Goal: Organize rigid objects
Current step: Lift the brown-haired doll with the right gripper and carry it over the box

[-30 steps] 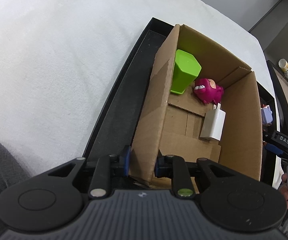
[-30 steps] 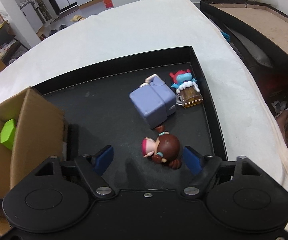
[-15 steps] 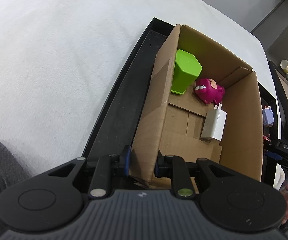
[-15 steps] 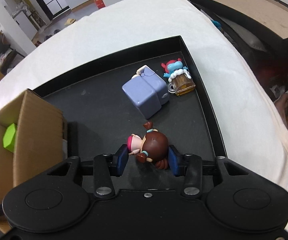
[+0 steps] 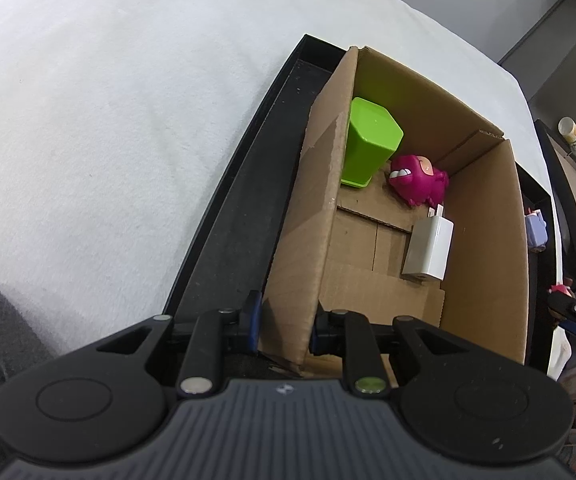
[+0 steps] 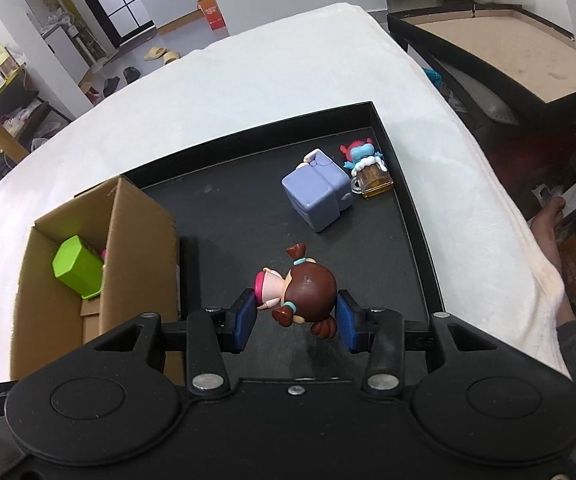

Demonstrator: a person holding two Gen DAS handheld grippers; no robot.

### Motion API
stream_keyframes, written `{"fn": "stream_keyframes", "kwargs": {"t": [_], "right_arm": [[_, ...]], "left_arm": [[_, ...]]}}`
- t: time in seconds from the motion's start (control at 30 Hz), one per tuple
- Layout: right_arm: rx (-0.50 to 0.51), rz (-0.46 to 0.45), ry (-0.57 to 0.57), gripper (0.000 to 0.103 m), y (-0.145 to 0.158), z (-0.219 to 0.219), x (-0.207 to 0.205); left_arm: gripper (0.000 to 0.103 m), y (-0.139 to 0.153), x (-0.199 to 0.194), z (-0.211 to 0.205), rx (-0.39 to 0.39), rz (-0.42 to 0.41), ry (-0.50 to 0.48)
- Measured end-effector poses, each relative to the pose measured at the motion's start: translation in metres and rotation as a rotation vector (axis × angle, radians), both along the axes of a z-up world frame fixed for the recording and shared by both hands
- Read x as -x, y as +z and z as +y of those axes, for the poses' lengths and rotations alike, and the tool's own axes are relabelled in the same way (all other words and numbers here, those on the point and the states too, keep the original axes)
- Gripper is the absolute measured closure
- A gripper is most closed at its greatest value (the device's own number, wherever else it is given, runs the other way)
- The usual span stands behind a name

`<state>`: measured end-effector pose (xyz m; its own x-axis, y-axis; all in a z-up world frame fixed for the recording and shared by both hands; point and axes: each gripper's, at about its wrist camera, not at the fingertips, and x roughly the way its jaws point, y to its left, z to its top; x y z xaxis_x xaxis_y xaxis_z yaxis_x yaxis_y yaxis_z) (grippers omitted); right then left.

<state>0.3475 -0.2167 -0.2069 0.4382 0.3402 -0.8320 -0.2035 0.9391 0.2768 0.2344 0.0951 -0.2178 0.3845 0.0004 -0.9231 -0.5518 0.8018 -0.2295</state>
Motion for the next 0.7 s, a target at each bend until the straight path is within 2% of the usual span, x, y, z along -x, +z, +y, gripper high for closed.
{"fn": "stream_keyframes", "kwargs": {"t": [0.43, 0.7], "right_arm": [[-0.035, -0.021, -0.008, 0.061, 0.025, 0.008, 0.011], [-0.033, -0.049, 0.031, 0.061, 0.037, 0.025, 0.013]], "left_arm": [[0.082, 0.001, -0.003, -0.002, 0.007, 0.015, -0.019], [0.082, 0.002, -0.003, -0.002, 0.008, 0.017, -0.023]]}}
